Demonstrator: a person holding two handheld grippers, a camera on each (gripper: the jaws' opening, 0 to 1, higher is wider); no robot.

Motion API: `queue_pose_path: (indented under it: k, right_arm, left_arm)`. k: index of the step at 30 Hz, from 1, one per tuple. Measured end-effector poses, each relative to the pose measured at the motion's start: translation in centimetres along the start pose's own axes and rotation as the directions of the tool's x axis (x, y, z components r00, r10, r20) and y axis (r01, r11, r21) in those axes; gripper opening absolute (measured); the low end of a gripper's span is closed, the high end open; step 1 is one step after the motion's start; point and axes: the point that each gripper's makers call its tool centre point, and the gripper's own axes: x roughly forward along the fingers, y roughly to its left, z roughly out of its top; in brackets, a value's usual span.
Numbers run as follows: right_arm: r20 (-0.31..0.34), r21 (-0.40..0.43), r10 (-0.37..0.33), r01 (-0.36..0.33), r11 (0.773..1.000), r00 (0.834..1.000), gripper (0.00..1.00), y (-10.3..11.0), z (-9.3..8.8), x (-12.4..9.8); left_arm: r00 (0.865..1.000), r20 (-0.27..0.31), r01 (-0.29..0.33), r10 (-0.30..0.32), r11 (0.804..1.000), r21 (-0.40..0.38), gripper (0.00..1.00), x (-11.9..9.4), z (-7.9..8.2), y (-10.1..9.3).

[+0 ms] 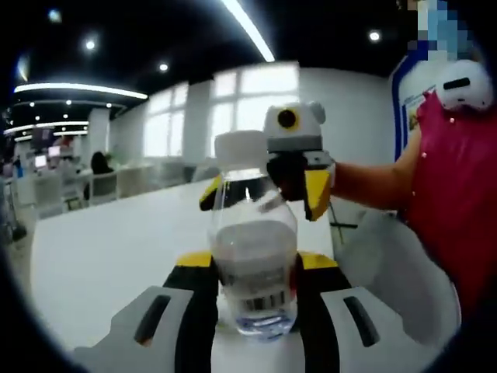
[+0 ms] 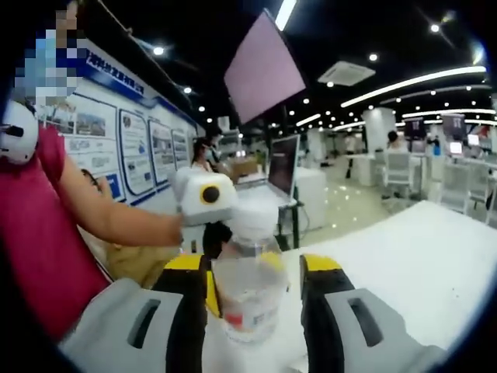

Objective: Arrange the tabletop items into an orderly group along one side of the table until the central work area is clear of visible clutter.

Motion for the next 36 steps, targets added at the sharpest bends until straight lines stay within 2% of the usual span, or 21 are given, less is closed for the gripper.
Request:
queue_pose_path:
  k: [4,13,21,25,33,36]
  right_arm:
    - [-0.021,-0.036,0.07,-0.07,0.997,0.997,0.48,1.0,-0.4,-0.1]
    - [-0.029,-0.065,0.147,-0.148,0.987,0.989,0.41,2.1,-0.5,0.1]
    - [-0.041,-0.098,0.172,-0.175,0.98,0.984,0.4,2.5,-0.7,0.8]
    - [-0.051,-0.114,0.157,-0.162,0.98,0.986,0.39,2.0,-1.1,1.3]
    - [-0.062,-0.18,0.102,-0.112,0.977,0.993,0.37,0.4,-1.5,2.3]
    - [-0.057,-0.194,0.082,-0.092,0.977,0.995,0.36,-0.5,-1.6,2.5]
  left_arm:
    - [0.999,0.013,0.052,-0.052,0.999,-0.009,0.36,0.1,0.4,-1.0]
    - [0.991,-0.006,0.131,-0.131,0.991,-0.008,0.36,0.0,0.6,-2.1]
    - [0.984,-0.027,0.176,-0.177,0.984,-0.028,0.36,-0.3,0.2,-2.2]
    - [0.984,-0.05,0.171,-0.172,0.985,-0.021,0.36,-0.4,-0.2,-1.7]
    - [0.984,-0.146,0.109,-0.099,0.992,0.065,0.37,-0.6,-1.3,0.4]
    - [0.984,-0.159,0.09,-0.076,0.993,0.078,0.37,-0.7,-1.4,1.1]
